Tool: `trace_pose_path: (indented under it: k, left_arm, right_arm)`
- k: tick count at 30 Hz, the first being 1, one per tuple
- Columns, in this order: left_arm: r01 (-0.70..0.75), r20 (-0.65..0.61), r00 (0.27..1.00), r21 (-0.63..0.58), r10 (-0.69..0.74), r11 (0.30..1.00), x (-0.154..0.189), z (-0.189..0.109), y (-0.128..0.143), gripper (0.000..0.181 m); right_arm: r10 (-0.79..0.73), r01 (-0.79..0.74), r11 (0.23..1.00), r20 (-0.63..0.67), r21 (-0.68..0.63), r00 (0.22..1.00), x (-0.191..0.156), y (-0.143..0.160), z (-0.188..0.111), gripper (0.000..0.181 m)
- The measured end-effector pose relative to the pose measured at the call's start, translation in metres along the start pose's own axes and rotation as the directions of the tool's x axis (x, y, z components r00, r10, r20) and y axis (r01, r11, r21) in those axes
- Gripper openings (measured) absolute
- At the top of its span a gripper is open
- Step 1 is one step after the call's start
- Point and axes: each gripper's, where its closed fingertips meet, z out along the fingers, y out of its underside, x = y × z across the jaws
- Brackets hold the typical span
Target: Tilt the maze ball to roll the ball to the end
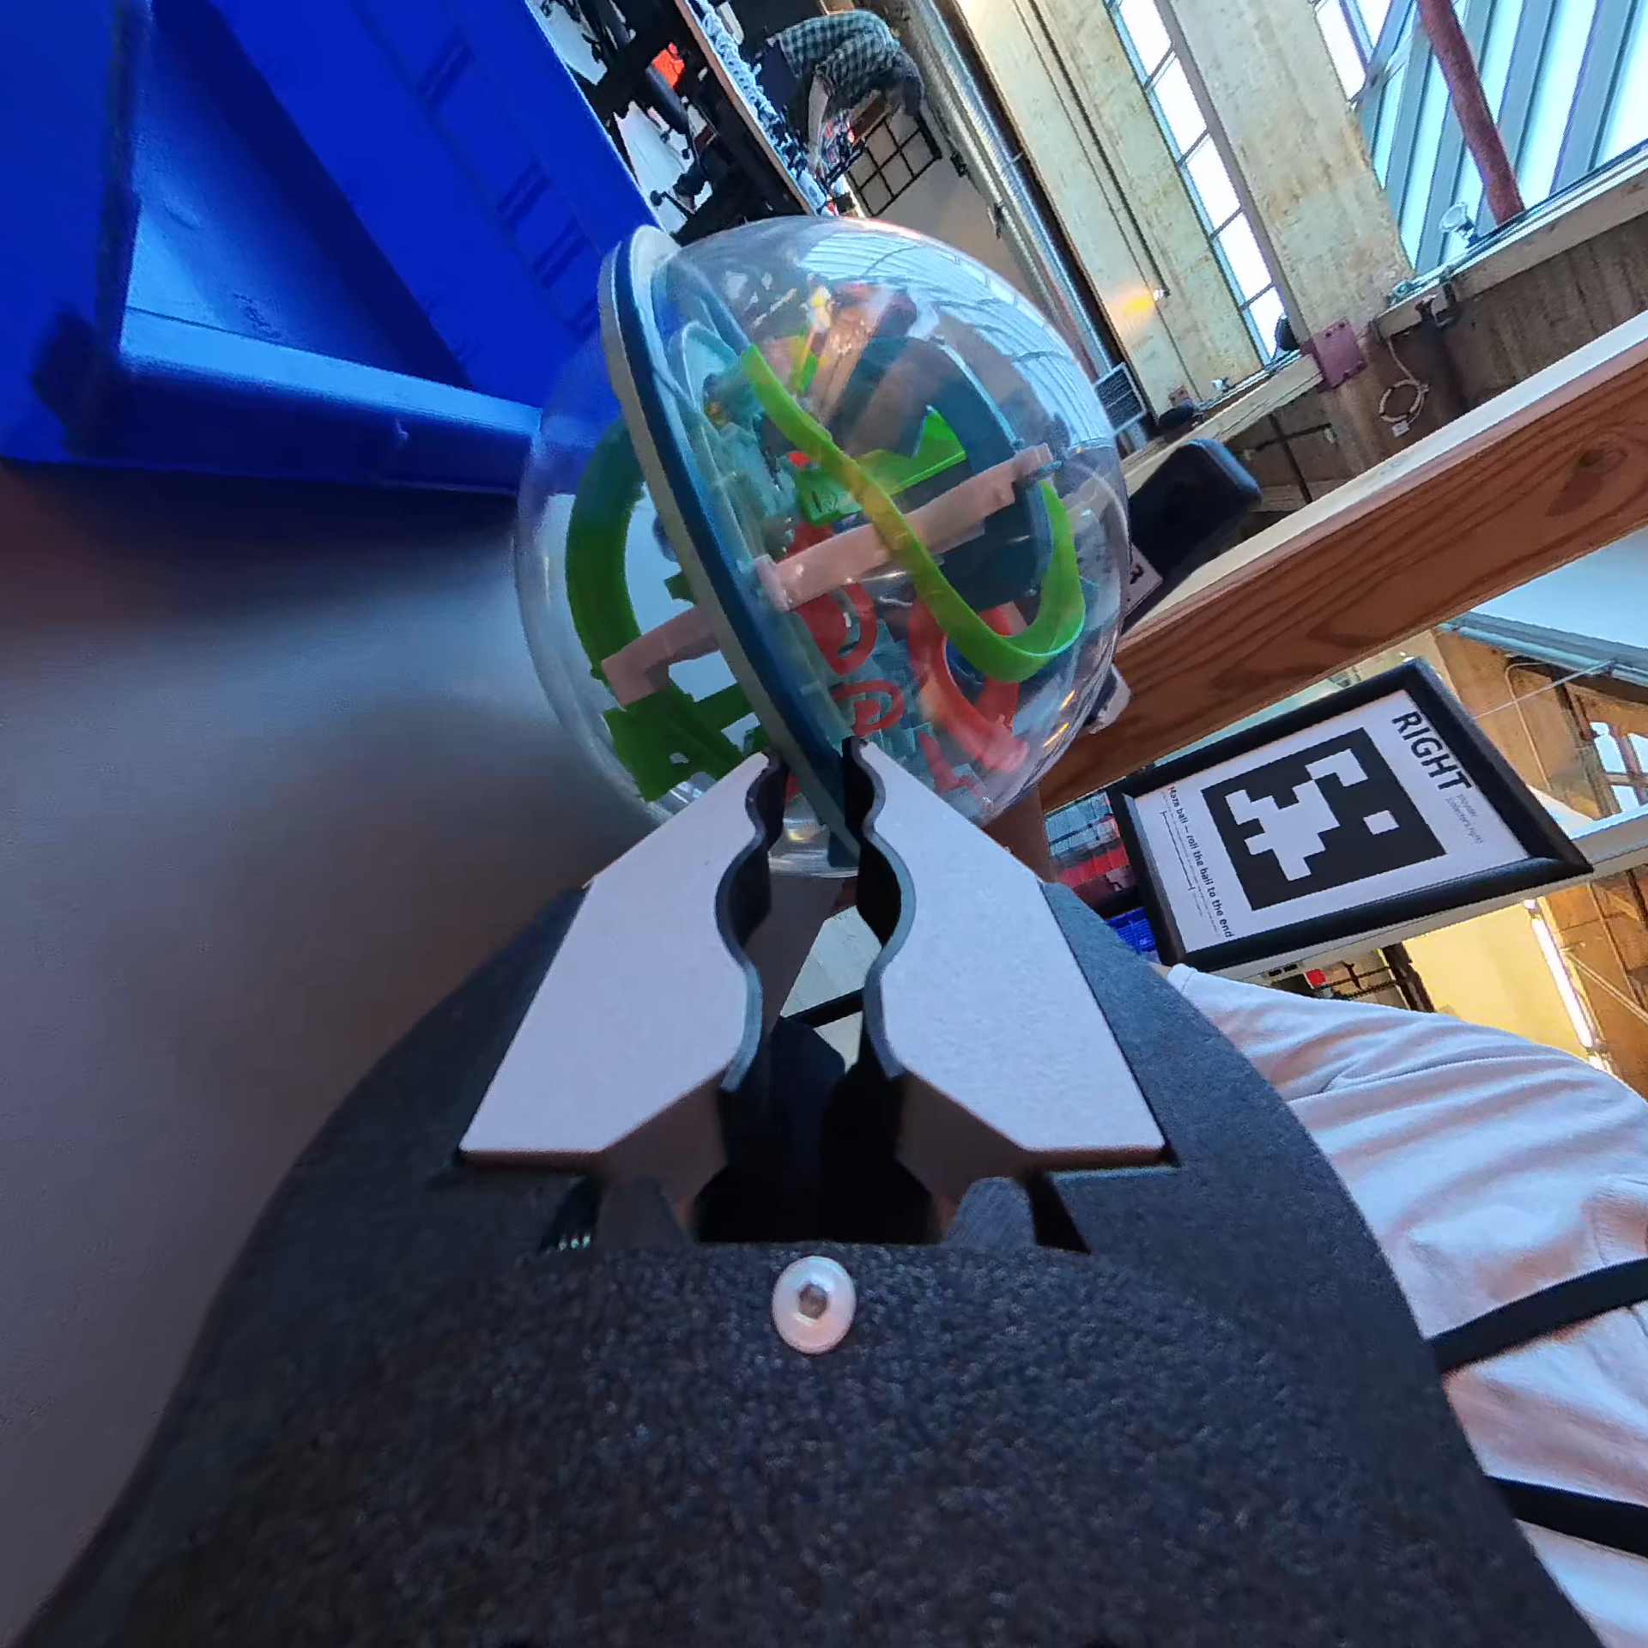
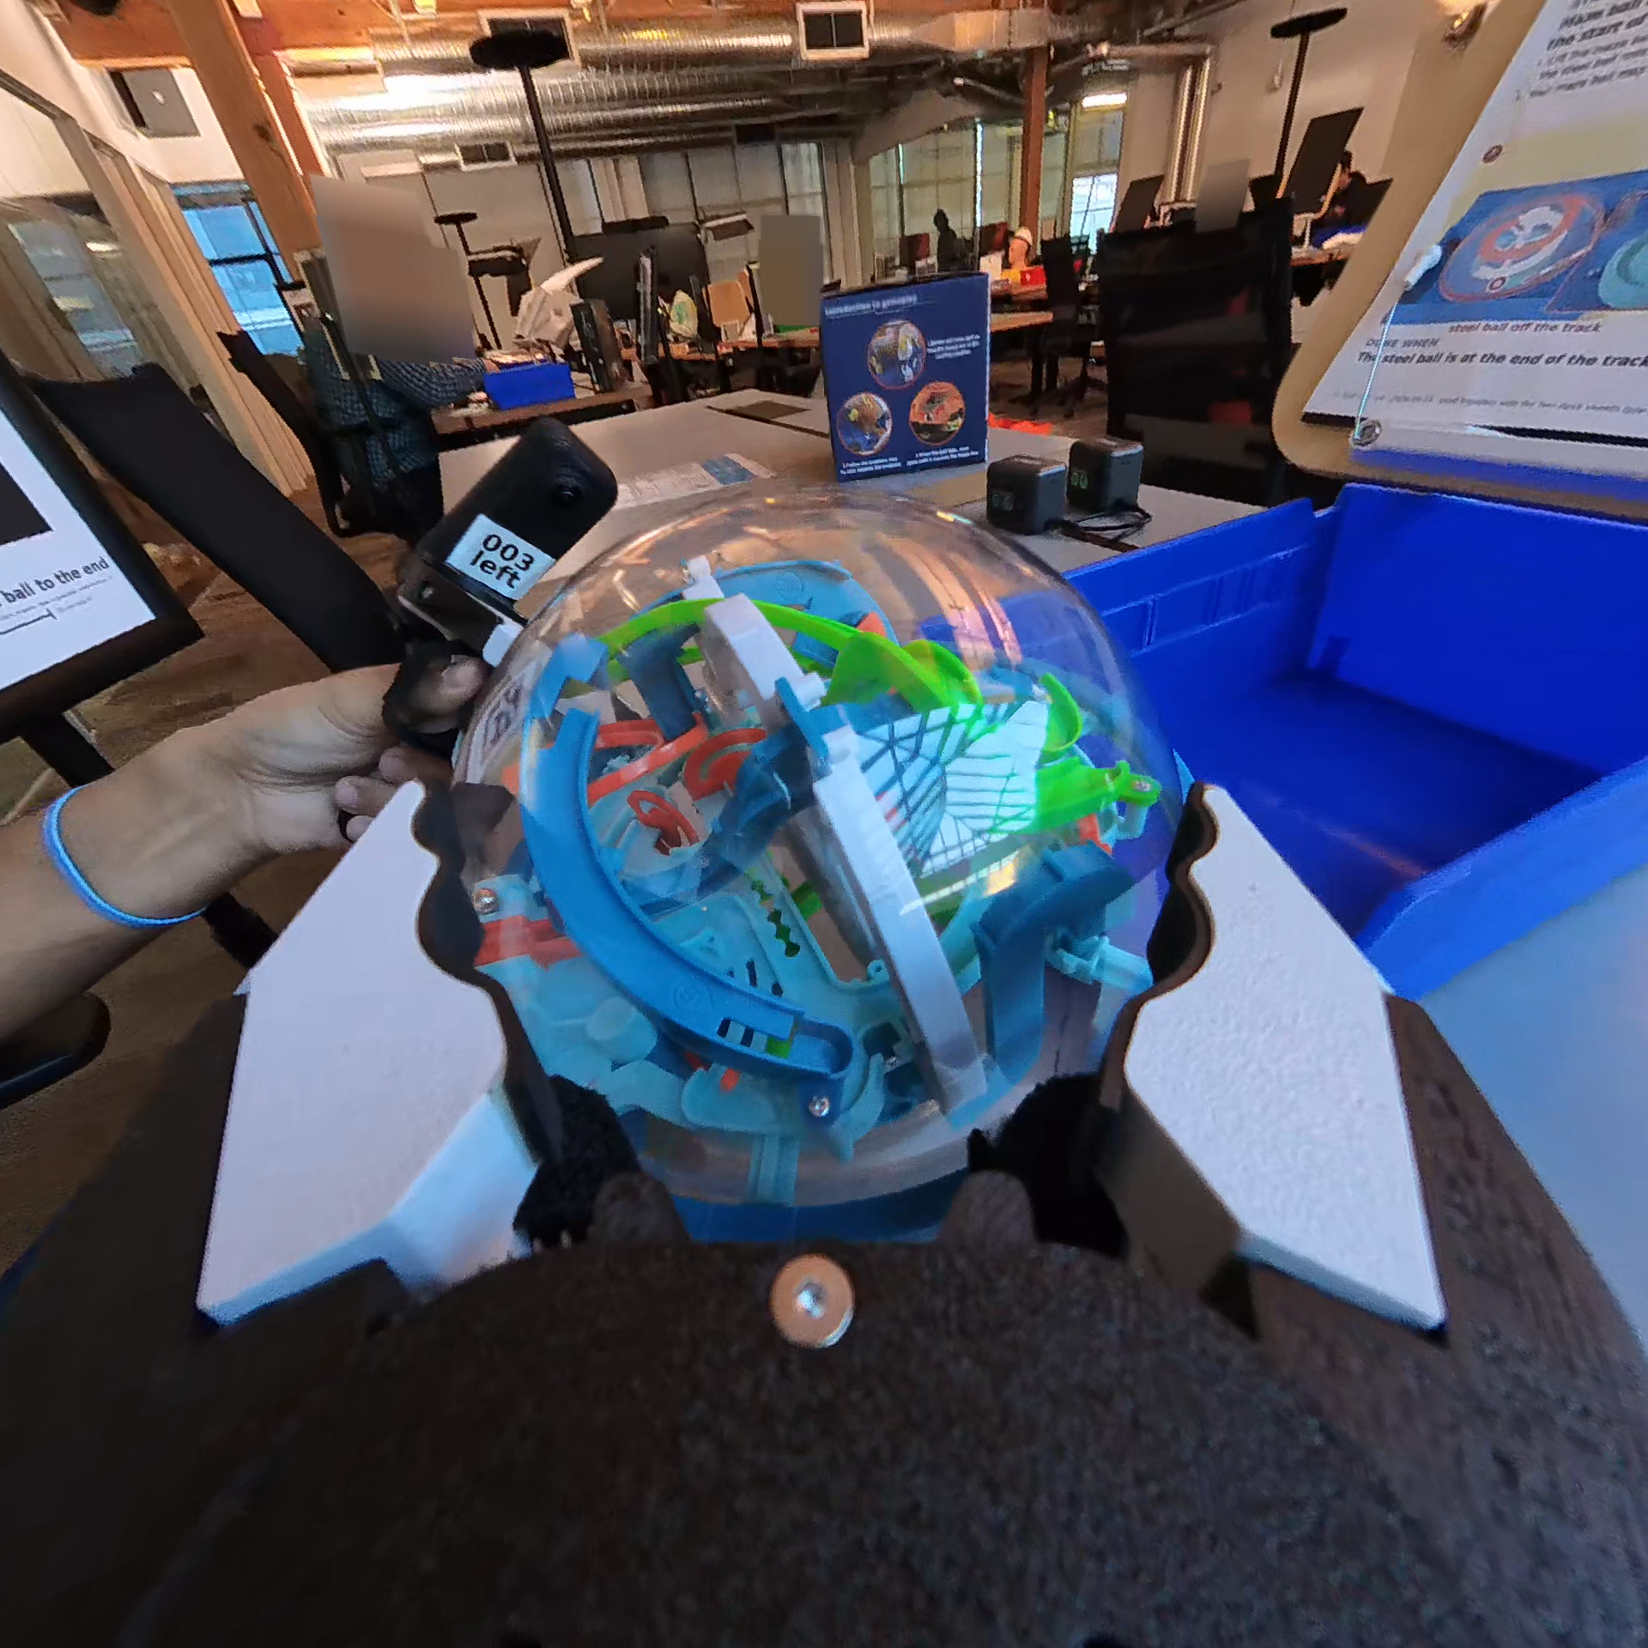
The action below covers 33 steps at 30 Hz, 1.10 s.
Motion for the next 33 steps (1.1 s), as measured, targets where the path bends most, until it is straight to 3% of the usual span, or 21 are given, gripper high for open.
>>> trace_pose_path:
  k: [10,23,33]
  left_arm:
    - [0.06,0.023,0.998,-0.05,-0.059,0.997,-0.016,0.006,0.014,0.011]
    - [0.046,0.072,0.997,-0.12,-0.037,0.992,-0.022,0.02,0.03,0.012]
    - [-0.003,0.049,0.999,-0.153,0.011,0.988,-0.014,0.024,0.032,0.013]
  right_arm:
    - [-0.01,0.004,0.994,-0.058,-0.111,0.998,0.001,0.008,0.0,0.149]
    - [-0.106,0.084,0.975,-0.095,-0.207,0.99,0.001,0.004,-0.008,0.142]
    - [-0.091,0.081,0.981,-0.05,-0.175,0.995,0.005,0.004,-0.014,0.142]
